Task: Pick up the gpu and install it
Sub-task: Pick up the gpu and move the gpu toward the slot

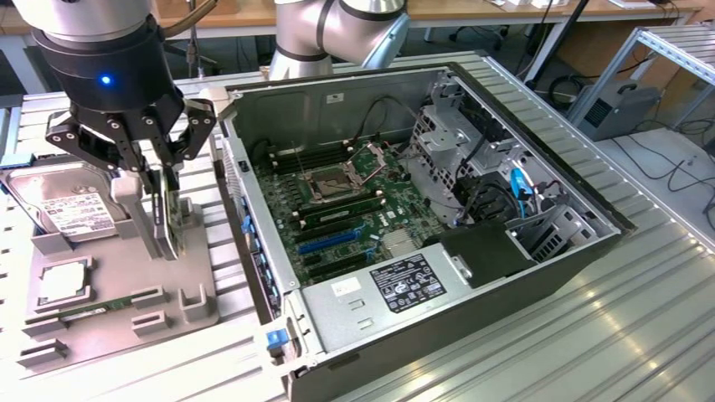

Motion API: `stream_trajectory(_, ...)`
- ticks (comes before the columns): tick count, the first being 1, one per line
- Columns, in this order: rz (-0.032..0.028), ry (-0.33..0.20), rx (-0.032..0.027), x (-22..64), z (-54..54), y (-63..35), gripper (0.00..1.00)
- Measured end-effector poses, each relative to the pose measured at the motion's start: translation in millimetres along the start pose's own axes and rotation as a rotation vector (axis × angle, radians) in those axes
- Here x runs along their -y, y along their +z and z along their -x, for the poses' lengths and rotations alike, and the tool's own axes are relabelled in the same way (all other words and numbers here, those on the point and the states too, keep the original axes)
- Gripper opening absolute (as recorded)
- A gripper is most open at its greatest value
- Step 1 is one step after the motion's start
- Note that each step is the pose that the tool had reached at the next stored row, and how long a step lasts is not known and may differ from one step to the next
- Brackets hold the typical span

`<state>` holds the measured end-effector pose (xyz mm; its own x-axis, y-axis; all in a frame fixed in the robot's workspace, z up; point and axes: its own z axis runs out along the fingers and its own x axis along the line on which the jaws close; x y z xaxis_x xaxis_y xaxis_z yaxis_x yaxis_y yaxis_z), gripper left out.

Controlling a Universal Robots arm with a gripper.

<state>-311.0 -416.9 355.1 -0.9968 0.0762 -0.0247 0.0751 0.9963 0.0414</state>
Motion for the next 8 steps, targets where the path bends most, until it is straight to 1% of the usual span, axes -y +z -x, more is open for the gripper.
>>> stream_trajectory(8,0.0000,0.000,0.0000,-0.1,0.0,-1.9,0.27)
